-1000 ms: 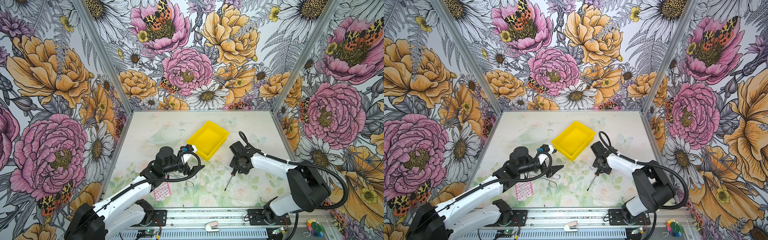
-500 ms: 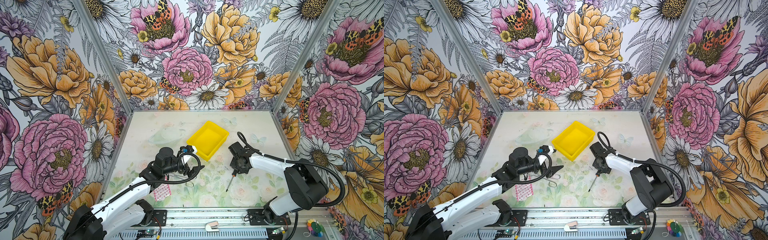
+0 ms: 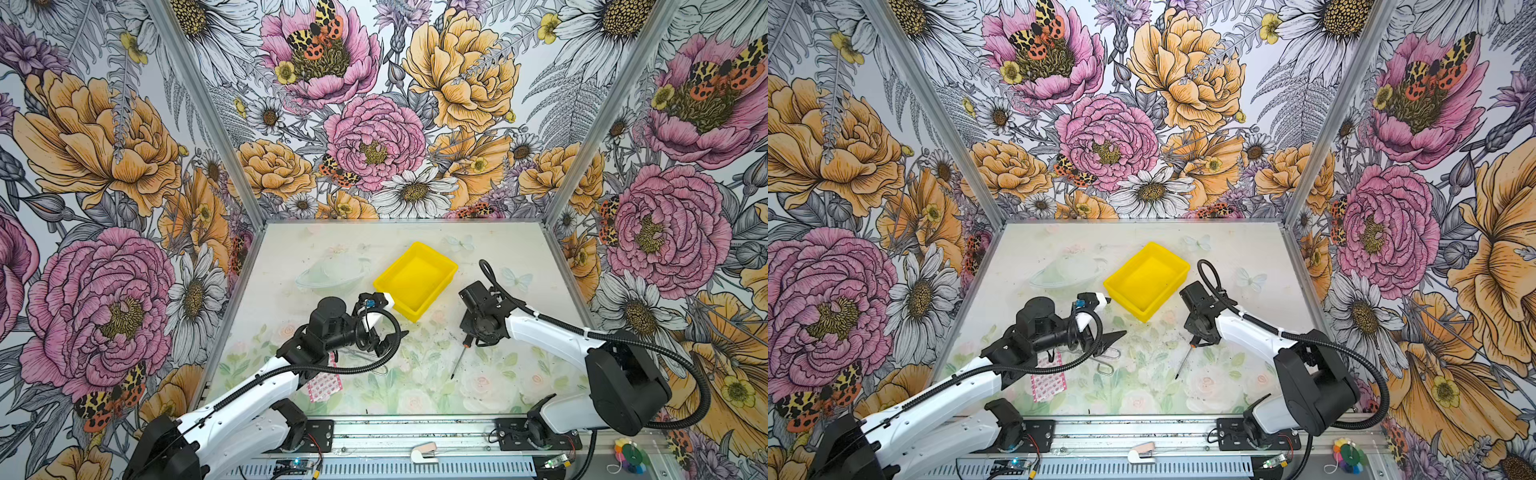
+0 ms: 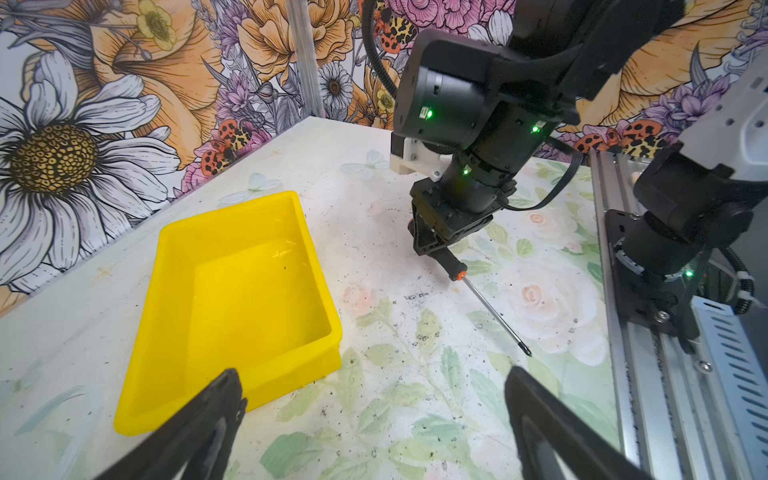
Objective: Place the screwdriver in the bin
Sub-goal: 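Lift the screwdriver with the right gripper and carry it over the yellow bin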
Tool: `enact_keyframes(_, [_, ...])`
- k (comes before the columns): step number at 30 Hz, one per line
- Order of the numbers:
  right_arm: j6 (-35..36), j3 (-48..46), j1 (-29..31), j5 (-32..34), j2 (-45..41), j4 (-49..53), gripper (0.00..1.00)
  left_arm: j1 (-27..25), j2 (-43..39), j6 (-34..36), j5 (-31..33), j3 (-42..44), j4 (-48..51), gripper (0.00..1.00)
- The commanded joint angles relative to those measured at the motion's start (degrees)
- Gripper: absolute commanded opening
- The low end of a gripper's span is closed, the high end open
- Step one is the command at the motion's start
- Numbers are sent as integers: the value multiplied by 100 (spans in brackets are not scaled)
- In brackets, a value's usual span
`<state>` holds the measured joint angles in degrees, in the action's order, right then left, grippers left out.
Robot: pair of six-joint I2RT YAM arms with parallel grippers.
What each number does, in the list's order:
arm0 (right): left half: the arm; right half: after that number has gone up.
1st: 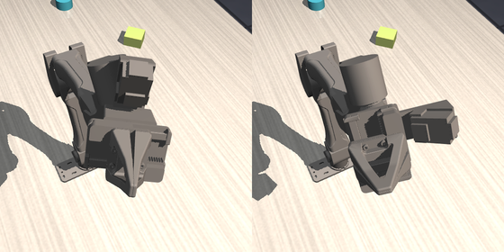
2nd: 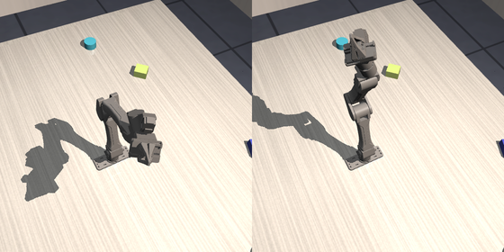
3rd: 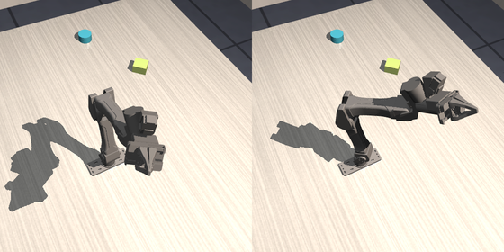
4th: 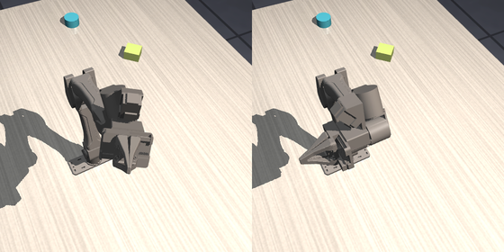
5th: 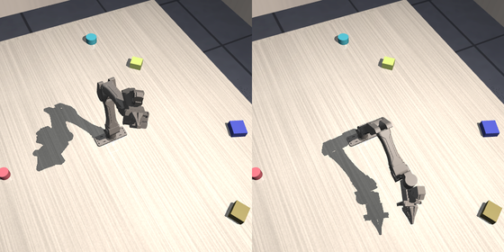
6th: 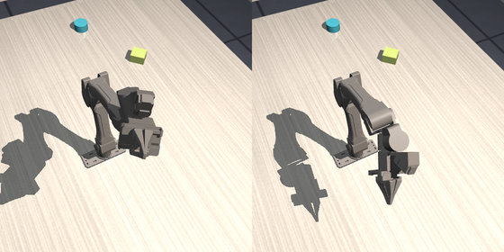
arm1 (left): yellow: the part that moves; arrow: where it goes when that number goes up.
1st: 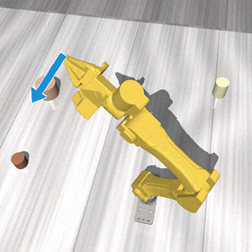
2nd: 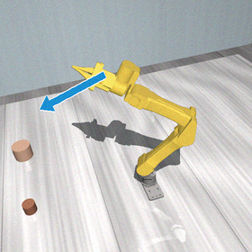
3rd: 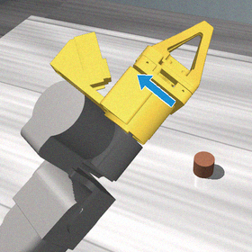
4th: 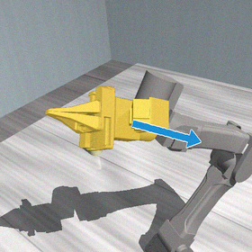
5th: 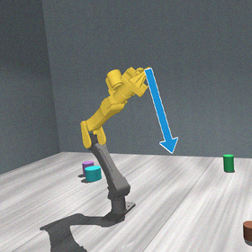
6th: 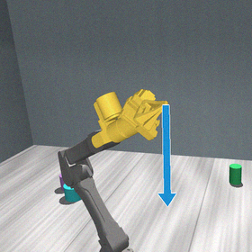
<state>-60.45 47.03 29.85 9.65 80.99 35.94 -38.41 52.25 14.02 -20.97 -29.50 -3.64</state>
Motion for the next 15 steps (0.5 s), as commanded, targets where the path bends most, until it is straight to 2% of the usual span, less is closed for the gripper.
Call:
enact_keyframes(1, [59,489,48,209,-263,-64,0,-39,-118,180,427,95,-40,99])
enact_keyframes(8, [394,1520,48,240,-85,-52,0,21,-171,-168,688,197,-444,99])
enact_keyframes(11, [517,2031,49,203,148,-52,0,214,-108,-486,583,294,-801,99])
enact_keyframes(15, [687,2771,21,75,648,-70,0,293,63,-516,409,251,-794,99])
